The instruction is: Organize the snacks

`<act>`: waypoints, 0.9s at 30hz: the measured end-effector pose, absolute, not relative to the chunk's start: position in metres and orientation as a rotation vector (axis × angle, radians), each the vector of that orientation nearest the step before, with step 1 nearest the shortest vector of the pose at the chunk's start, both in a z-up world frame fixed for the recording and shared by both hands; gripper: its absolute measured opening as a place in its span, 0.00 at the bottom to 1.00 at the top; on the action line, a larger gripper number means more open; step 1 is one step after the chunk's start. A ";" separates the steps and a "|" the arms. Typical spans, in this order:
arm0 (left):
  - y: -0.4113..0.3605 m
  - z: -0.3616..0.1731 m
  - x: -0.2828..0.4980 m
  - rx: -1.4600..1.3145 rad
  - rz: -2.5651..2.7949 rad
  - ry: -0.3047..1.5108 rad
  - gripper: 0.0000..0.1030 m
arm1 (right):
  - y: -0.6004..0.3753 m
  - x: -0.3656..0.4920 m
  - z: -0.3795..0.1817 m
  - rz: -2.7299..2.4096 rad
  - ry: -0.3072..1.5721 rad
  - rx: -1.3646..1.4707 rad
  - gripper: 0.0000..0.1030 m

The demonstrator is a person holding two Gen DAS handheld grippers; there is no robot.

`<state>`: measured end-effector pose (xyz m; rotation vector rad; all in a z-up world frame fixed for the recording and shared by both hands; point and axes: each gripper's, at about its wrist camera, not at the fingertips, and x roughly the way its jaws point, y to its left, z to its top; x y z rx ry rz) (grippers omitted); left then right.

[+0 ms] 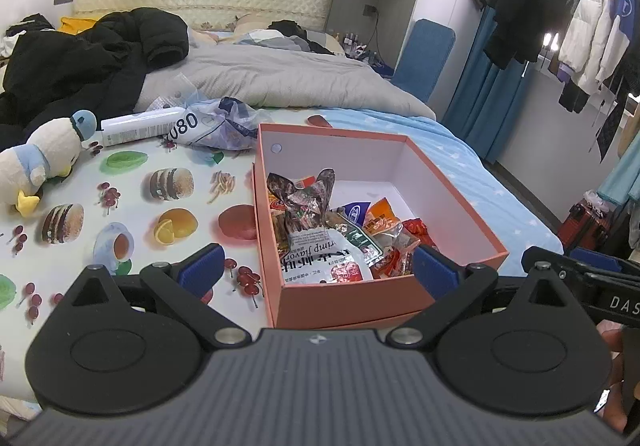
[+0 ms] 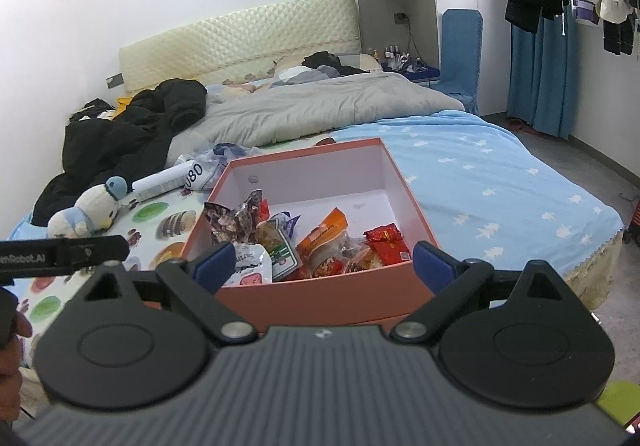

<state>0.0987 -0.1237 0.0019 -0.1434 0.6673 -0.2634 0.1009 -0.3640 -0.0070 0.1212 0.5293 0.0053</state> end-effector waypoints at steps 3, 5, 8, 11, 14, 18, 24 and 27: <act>-0.124 0.002 0.099 -0.140 -0.266 0.667 0.99 | -0.364 0.101 -0.007 0.004 0.530 0.121 0.94; -0.124 0.002 0.099 -0.141 -0.264 0.666 0.99 | -0.364 0.101 -0.007 0.002 0.531 0.121 0.94; -0.124 0.002 0.099 -0.143 -0.263 0.667 0.99 | -0.364 0.101 -0.007 -0.002 0.531 0.121 0.94; -0.124 0.003 0.100 -0.146 -0.261 0.669 0.99 | -0.364 0.100 -0.008 -0.003 0.532 0.123 0.94; -0.125 0.004 0.100 -0.149 -0.268 0.675 0.99 | -0.365 0.100 -0.008 -0.004 0.532 0.122 0.94; -0.126 0.004 0.101 -0.143 -0.272 0.679 0.99 | -0.364 0.100 -0.008 -0.005 0.532 0.122 0.94; -0.127 0.002 0.100 -0.138 -0.276 0.681 0.99 | -0.366 0.101 -0.009 -0.008 0.536 0.125 0.94; -0.128 0.002 0.101 -0.140 -0.272 0.688 0.99 | -0.366 0.101 -0.009 -0.008 0.536 0.125 0.94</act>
